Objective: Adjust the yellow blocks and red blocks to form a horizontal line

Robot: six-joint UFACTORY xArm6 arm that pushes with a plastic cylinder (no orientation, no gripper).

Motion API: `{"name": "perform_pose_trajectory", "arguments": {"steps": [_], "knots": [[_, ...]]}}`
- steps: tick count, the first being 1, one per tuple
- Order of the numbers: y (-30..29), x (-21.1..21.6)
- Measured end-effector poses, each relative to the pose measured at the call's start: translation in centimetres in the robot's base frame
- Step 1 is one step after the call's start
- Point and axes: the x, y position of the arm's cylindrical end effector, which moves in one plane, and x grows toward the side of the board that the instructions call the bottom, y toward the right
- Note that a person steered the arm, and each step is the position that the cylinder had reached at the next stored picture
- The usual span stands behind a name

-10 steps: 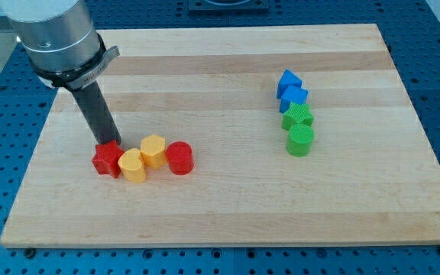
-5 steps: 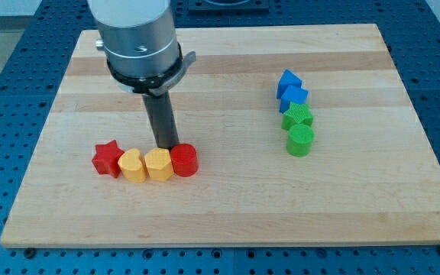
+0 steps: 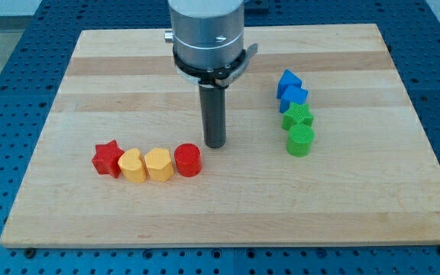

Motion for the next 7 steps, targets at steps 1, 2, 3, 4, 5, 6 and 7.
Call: {"name": "perform_pose_trajectory", "arguments": {"steps": [1, 2, 3, 4, 5, 6, 7], "knots": [[-2.2, 0.1], [-3.9, 0.1], [-4.5, 0.2], [-4.1, 0.2], [-3.4, 0.7], [-3.4, 1.3], [-3.4, 1.0]]}}
